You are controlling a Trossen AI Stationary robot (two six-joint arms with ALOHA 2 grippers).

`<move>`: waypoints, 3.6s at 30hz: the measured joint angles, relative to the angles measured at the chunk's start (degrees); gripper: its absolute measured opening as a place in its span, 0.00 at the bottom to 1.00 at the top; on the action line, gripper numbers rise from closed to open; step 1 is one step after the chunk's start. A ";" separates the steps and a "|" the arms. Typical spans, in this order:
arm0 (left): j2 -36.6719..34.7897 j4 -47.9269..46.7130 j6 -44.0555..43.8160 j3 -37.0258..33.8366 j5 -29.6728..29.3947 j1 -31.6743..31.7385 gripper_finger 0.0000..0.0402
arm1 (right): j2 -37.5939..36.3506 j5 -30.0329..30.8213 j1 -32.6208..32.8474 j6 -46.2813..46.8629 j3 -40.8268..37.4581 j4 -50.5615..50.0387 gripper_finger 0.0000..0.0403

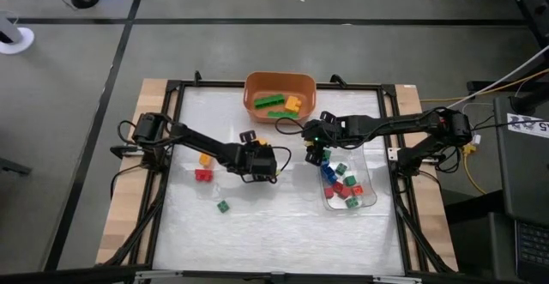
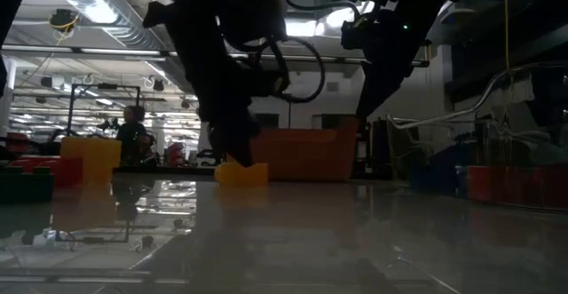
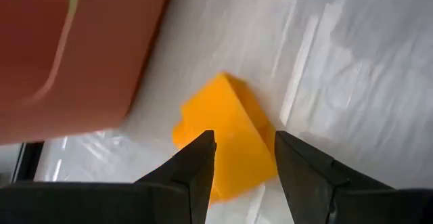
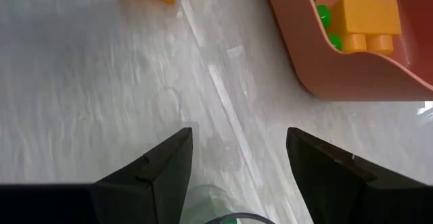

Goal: Sort blocks by size
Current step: Put the big yellow game piece into the orange bin

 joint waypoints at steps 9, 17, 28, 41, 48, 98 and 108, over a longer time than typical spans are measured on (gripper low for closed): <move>0.00 -0.89 -2.27 -2.86 -1.08 0.74 0.35 | -2.51 -0.02 0.00 -0.03 0.03 -1.94 0.59; -0.02 -1.74 3.27 -2.86 -1.66 3.03 0.29 | -15.69 -0.02 0.00 0.00 1.60 -9.87 0.59; -0.24 -1.52 5.71 -2.83 -2.81 5.77 0.02 | -38.87 -0.09 0.00 1.91 -2.69 -11.60 0.59; -3.51 1.39 7.42 1.52 14.06 4.00 0.00 | -57.09 -0.24 0.00 4.56 -21.87 -2.15 0.59; -7.60 12.44 15.04 3.35 16.55 5.48 0.00 | -62.57 -2.11 -0.02 4.57 -31.56 4.35 0.59; -8.90 2.67 21.49 -1.25 28.73 11.05 0.61 | -64.00 -7.63 -0.02 4.74 -36.50 10.56 0.59; -8.80 5.10 21.22 -3.69 31.19 12.06 0.61 | -64.00 -7.67 -0.03 4.78 -36.50 10.56 0.59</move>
